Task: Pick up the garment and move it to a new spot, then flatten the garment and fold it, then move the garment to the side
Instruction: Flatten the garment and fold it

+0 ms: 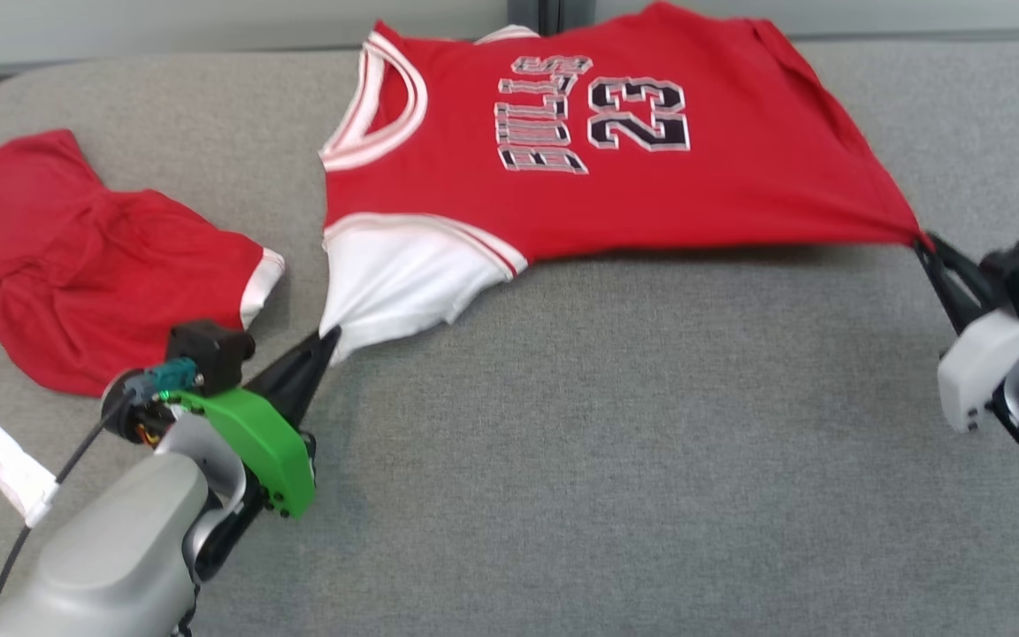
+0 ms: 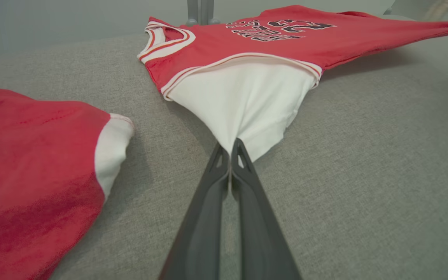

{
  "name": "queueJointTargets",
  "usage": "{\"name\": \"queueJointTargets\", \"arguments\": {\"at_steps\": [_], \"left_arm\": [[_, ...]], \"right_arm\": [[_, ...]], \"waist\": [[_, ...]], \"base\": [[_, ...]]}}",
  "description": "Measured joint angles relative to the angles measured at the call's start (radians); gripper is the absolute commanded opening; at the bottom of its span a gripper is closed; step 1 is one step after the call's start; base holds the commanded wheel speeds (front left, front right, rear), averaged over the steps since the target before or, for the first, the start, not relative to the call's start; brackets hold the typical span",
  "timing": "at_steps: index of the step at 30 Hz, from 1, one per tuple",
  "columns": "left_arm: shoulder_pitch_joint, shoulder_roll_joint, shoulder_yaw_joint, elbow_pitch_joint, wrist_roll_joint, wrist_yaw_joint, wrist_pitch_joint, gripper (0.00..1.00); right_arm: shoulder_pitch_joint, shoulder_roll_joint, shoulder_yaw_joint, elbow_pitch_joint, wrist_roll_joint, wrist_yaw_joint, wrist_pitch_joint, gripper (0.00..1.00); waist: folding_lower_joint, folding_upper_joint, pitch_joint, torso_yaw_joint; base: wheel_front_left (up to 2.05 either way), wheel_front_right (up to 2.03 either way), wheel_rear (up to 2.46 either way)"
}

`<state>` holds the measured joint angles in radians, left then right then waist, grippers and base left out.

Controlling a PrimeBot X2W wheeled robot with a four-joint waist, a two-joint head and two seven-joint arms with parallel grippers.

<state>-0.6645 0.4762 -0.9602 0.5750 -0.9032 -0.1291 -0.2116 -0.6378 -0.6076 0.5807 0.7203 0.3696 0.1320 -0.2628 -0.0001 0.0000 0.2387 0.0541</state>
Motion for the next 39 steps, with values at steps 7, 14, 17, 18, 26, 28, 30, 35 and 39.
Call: {"name": "queueJointTargets", "arguments": {"at_steps": [7,14,17,18,26,28,30,35,39], "left_arm": [[0.089,0.086,-0.049,-0.176,-0.039,0.0,0.008,0.0],[0.204,0.237,-0.08,-0.428,-0.064,0.037,0.089,0.0],[0.257,0.296,-0.092,-0.528,-0.085,0.065,0.116,0.0],[0.274,0.313,-0.099,-0.561,-0.086,0.074,0.124,0.0],[0.381,0.447,-0.145,-0.779,-0.13,0.105,0.202,0.0],[0.399,0.479,-0.143,-0.817,-0.154,0.1,0.201,0.0],[0.4,0.501,-0.128,-0.835,-0.153,0.118,0.193,0.0],[0.371,0.497,-0.096,-0.831,-0.145,0.129,0.175,0.0],[0.306,0.478,-0.083,-0.799,-0.097,0.123,0.184,0.0]], "right_arm": [[0.089,-0.085,0.115,-0.091,0.142,0.0,0.0,0.0],[0.147,-0.236,0.296,-0.221,0.207,0.0,0.007,0.0],[0.164,-0.291,0.351,-0.286,0.257,0.0,0.028,0.0],[0.171,-0.313,0.37,-0.307,0.273,0.0,0.038,0.0],[0.226,-0.461,0.441,-0.454,0.35,0.0,0.086,0.0],[0.226,-0.492,0.443,-0.49,0.332,0.0,0.09,0.0],[0.226,-0.504,0.431,-0.519,0.332,0.0,0.096,0.0],[0.224,-0.519,0.407,-0.554,0.331,0.0,0.124,0.0],[0.199,-0.515,0.399,-0.565,0.312,0.0,0.157,0.0]], "waist": [[0.0,0.0,-0.101,0.011],[0.0,0.0,-0.17,0.003],[0.0,0.0,-0.185,-0.012],[0.0,0.0,-0.19,-0.018],[0.0,0.0,-0.213,-0.057],[0.0,0.0,-0.213,-0.064],[0.0,0.0,-0.209,-0.07],[0.0,0.0001,-0.195,-0.074],[0.0,0.0,-0.185,-0.069]], "base": [[0.0,0.0,0.0],[0.0,0.0,0.0],[0.0,0.0,0.0],[0.0,0.0,0.0],[0.0,0.0,0.0],[0.0,0.0,0.0],[0.0,0.0,0.0],[0.0,0.0,0.0],[0.0,0.0,0.0]]}}
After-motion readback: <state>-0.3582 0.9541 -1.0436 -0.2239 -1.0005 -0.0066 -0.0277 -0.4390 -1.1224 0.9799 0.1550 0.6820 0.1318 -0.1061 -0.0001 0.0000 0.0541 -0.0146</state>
